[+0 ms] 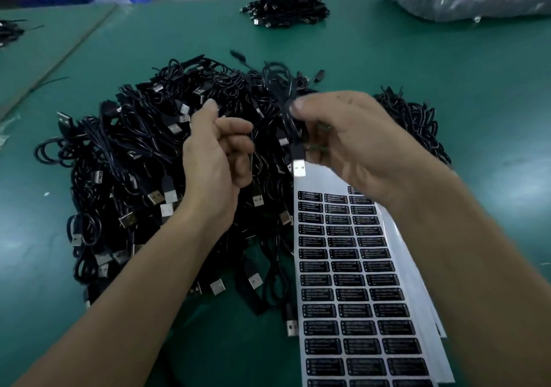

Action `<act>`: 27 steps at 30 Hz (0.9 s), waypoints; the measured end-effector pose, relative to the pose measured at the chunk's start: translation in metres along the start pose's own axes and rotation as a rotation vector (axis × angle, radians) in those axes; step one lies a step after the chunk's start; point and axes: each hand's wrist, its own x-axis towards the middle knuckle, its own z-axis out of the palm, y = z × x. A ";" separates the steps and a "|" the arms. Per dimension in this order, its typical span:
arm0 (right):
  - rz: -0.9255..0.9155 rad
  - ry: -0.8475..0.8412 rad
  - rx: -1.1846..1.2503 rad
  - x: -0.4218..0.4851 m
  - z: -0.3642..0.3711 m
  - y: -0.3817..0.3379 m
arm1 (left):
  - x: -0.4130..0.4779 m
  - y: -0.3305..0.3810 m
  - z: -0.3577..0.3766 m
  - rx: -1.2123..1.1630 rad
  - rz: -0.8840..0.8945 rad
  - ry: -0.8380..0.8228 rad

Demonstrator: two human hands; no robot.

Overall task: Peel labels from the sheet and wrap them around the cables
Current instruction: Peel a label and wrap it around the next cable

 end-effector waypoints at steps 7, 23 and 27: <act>0.013 -0.212 -0.171 -0.033 -0.012 0.039 | -0.007 -0.002 0.007 0.186 0.123 -0.142; -0.084 0.414 -0.565 -0.029 -0.045 0.069 | -0.009 0.001 0.009 0.420 -0.149 -0.486; -0.026 0.291 -0.869 -0.032 -0.046 0.070 | -0.008 -0.002 0.007 0.477 -0.087 -0.433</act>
